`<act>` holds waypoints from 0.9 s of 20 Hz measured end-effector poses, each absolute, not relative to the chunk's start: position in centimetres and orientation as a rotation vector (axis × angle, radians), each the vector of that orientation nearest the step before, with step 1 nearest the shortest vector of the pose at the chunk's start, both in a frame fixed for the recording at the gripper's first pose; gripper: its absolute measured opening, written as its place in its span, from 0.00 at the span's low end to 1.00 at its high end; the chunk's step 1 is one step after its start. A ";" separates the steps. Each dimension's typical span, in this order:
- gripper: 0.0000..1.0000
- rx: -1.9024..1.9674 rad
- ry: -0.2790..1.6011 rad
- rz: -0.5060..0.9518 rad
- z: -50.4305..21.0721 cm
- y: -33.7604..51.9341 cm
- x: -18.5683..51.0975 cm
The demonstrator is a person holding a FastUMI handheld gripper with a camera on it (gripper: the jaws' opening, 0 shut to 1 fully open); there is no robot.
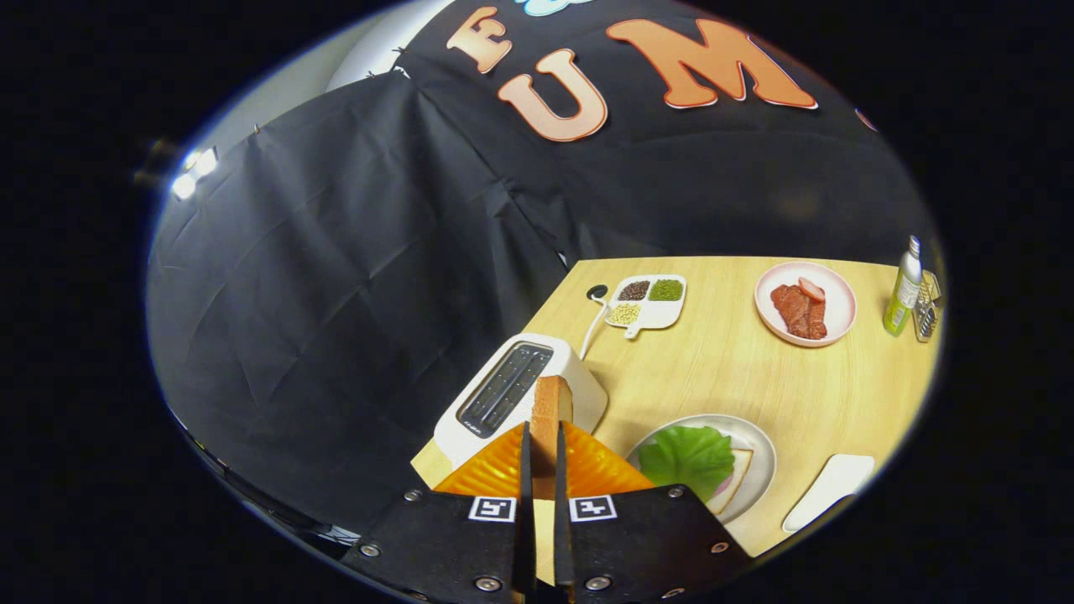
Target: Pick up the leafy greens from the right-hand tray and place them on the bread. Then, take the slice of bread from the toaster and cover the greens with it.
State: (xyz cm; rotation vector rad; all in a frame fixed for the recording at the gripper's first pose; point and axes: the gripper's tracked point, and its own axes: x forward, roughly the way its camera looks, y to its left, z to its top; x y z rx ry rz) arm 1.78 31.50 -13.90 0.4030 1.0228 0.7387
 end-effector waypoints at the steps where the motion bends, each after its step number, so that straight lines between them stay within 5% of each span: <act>1: 0.09 0.413 1.034 0.732 -14.6 31.2 1.5; 18: 0.09 0.511 1.182 0.594 -25.7 25.4 0.0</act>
